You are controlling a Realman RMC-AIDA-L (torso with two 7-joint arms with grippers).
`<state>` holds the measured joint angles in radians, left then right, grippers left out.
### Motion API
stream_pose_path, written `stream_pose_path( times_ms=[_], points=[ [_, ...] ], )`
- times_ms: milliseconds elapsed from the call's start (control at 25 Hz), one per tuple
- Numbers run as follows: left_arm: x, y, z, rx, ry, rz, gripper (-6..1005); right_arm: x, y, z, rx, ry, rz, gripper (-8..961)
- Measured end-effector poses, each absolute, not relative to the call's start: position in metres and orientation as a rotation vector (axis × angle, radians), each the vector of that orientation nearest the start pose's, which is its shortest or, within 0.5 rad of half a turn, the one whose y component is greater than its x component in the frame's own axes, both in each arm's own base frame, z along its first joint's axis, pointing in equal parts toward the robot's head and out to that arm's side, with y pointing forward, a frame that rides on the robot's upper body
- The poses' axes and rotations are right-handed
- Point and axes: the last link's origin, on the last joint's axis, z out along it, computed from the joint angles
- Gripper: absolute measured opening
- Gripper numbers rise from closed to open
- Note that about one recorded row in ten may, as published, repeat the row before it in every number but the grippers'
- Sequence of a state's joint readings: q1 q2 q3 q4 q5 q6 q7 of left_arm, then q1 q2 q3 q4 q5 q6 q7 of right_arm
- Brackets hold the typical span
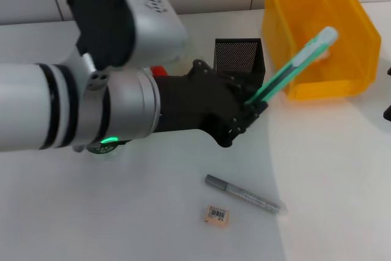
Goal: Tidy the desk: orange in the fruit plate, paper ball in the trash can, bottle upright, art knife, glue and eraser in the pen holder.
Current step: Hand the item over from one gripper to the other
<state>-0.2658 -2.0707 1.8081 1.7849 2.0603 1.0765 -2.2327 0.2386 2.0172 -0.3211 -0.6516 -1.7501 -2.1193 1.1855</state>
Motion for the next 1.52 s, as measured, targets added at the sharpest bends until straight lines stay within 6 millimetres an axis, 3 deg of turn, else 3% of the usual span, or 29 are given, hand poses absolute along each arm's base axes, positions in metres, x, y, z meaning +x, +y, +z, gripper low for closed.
stream_pose_path(
  times_ms=[200, 360, 720, 1520],
  points=[
    [-0.084, 0.282, -0.034, -2.871, -0.158, -0.627, 182, 0.306, 0.212, 0.106, -2.352, 0.341, 1.292, 794],
    [-0.11, 0.281, -0.042, -2.909, -0.089, -0.834, 182, 0.305, 0.211, 0.111, -2.364, 0.319, 1.311, 794],
    [-0.146, 0.282, -0.075, -3.008, -0.103, -0.862, 182, 0.294, 0.22, 0.104, -2.436, 0.295, 1.335, 795],
    [-0.148, 0.277, -0.078, -3.056, -0.048, -0.872, 182, 0.267, 0.244, 0.069, -2.692, 0.313, 1.343, 794]
  ],
)
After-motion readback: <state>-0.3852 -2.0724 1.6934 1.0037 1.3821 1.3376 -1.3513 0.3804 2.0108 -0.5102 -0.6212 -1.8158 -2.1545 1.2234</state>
